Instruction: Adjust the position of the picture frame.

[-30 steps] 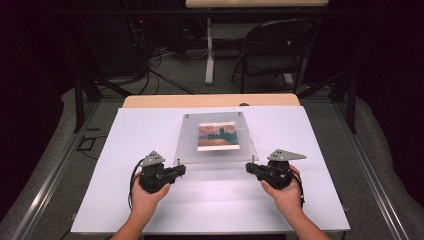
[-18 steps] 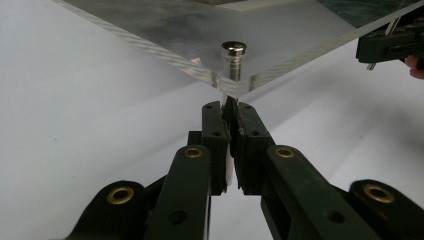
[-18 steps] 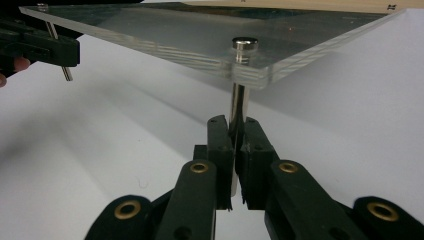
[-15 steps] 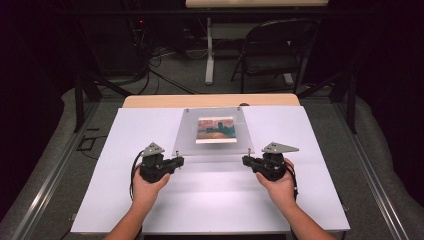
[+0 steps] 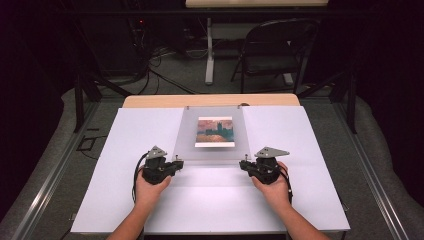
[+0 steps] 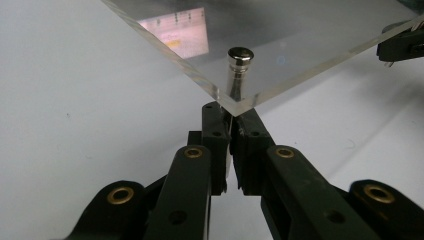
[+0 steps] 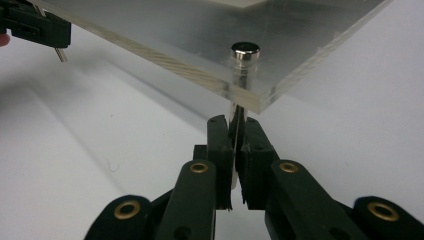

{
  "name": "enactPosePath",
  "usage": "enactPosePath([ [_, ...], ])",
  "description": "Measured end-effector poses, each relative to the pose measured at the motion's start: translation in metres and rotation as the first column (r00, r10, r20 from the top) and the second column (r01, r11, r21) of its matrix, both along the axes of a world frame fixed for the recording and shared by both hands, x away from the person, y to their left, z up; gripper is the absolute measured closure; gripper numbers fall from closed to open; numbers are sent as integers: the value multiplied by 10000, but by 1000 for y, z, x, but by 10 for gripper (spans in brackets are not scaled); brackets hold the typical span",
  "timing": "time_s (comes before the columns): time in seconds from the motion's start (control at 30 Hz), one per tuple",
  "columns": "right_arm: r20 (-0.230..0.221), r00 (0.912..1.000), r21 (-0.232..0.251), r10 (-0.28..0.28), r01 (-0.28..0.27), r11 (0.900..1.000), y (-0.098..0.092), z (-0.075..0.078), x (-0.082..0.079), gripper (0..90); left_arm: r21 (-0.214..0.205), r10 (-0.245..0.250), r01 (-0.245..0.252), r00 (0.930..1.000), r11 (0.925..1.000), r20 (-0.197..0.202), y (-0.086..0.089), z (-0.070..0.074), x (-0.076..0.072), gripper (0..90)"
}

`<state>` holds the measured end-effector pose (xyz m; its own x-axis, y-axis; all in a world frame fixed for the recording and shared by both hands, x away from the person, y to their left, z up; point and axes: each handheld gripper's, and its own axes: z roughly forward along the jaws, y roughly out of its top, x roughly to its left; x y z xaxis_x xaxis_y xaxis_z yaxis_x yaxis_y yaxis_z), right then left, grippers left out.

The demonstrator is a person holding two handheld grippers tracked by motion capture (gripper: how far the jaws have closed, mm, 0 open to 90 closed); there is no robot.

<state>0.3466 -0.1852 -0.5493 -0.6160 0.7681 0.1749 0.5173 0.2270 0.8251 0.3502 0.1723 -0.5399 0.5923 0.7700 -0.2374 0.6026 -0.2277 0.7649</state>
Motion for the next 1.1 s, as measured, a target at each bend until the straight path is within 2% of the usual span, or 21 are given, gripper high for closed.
enactPosePath([
  [0.27, -100, 9997, -87, -239, 238, 9997, -4, -5, 5, 851, 143, -79, 80, 9999, 9999, -76, -6, -5, 1, 850],
  [0.97, -448, 9988, -455, -189, 168, 9988, -3, -15, 4, 835, 598, -133, 155, 9992, 9981, -369, -8, -16, 1, 846],
  [1.1, -451, 9988, -284, -180, 167, 9995, -5, -15, 3, 825, 488, -165, 184, 9990, 9986, -408, -7, -16, 1, 842],
])
